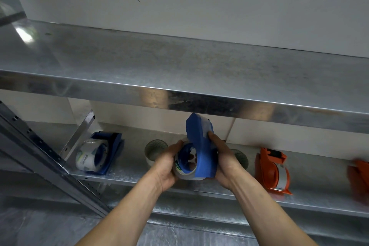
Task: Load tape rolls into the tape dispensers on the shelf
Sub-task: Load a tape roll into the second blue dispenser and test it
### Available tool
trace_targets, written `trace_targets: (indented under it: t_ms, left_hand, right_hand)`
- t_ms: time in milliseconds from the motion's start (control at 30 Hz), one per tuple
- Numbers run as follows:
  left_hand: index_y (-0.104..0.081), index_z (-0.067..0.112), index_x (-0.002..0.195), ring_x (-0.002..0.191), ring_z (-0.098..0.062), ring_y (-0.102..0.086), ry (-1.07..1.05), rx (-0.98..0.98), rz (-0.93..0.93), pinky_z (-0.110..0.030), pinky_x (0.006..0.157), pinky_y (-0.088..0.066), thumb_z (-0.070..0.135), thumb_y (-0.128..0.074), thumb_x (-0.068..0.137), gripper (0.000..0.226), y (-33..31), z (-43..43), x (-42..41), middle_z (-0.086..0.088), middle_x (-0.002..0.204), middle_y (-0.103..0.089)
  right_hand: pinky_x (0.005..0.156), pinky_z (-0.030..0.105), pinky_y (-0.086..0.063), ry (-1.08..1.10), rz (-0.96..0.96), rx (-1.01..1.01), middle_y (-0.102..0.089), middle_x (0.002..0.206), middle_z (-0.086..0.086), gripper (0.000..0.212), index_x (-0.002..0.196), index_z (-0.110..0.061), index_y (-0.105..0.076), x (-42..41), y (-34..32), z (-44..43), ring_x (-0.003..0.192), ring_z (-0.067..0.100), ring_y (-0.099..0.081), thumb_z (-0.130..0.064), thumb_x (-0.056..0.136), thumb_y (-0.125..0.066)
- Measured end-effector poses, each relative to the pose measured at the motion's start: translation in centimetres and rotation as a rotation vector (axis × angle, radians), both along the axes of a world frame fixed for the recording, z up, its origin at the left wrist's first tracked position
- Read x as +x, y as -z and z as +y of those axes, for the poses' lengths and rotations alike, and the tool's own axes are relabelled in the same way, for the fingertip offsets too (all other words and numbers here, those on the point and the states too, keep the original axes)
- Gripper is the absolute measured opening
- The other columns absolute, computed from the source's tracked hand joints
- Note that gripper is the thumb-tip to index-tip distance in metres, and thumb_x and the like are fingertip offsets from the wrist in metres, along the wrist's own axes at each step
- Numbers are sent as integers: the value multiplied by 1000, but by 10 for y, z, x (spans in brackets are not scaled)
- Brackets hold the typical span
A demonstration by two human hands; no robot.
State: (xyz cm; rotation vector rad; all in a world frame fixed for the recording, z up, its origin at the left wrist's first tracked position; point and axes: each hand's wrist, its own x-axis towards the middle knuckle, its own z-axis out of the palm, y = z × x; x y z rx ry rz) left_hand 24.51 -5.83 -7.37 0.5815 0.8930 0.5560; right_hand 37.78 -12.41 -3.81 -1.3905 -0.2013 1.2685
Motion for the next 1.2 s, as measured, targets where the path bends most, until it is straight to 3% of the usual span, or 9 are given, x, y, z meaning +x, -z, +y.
trace_targets:
  t_ms: [100, 300, 433, 600, 733, 800, 867, 1033, 1200]
  left_hand:
    - [-61, 1, 127, 109, -37, -55, -55, 11, 19, -53, 95, -44, 42, -59, 90, 54, 2, 3, 0, -29, 133, -54]
    - [-60, -1, 126, 108, -37, -55, -66, 37, 69, -48, 86, -46, 36, -53, 96, 49, 5, 7, 2, -29, 131, -57]
    - [-62, 0, 125, 104, -35, -57, -71, 37, 98, -43, 80, -51, 36, -53, 96, 47, 6, 7, 0, -29, 126, -60]
    - [-63, 1, 118, 87, -27, -63, -67, 125, 150, -34, 67, -55, 33, -55, 95, 41, 10, 10, -1, -20, 98, -69]
    - [-63, 3, 98, 69, -21, -60, -63, 227, 222, -31, 59, -50, 21, -61, 92, 20, 1, 13, -1, -12, 78, -65]
    - [-63, 4, 85, 62, -20, -61, -66, 252, 224, -31, 59, -48, 13, -61, 91, 12, -3, 16, -4, -9, 69, -65]
    - [-66, 5, 77, 63, -23, -63, -30, 284, 203, -31, 62, -48, 8, -59, 90, 15, -9, 18, -6, -9, 66, -69]
    - [-63, 3, 91, 69, -25, -63, 70, 242, 158, -32, 64, -52, -10, -55, 84, 17, -17, 18, -3, -13, 77, -67]
    - [-63, 2, 111, 84, -29, -71, 168, 282, 228, -37, 69, -56, -16, -60, 78, 39, -7, 18, -7, -15, 95, -72]
  right_hand:
    - [66, 42, -56, 73, -366, -7, -72, 95, 11, 41, 106, -8, -64, 3, 3, 5, 84, 27, -68, -43, 86, -69]
    - [63, 14, -42, 69, -1182, 150, -61, 91, -9, 6, 87, -26, -63, 5, 0, 4, 75, 6, -59, -21, 91, -65]
    - [62, 35, -52, -62, -1458, 226, -62, 87, -3, 10, 85, -18, -68, 6, 4, 5, 70, 16, -60, -20, 90, -59]
    - [70, 36, -54, -158, -1372, 141, -65, 87, -7, 33, 96, -21, -67, -8, -10, -2, 80, 17, -62, -47, 78, -59]
    - [62, 9, -45, -199, -1080, -14, -58, 93, -22, 68, 129, -31, -47, -10, 2, -1, 82, 6, -60, -23, 69, -78]
    - [58, 7, -43, -164, -946, -49, -61, 94, -20, 67, 125, -30, -48, -6, 17, 2, 83, 6, -63, -13, 69, -79]
    - [58, 13, -46, -103, -793, -109, -66, 94, -12, 52, 110, -26, -53, -4, 33, 6, 81, 6, -63, -5, 70, -77]
    - [78, 53, -60, 118, -319, -140, -74, 99, 13, 33, 106, -12, -64, -11, 68, 16, 87, 32, -72, 6, 79, -64]
    - [77, 57, -59, 159, -63, -109, -73, 97, 25, 31, 107, 1, -66, -10, 81, 18, 87, 42, -72, 14, 80, -60]
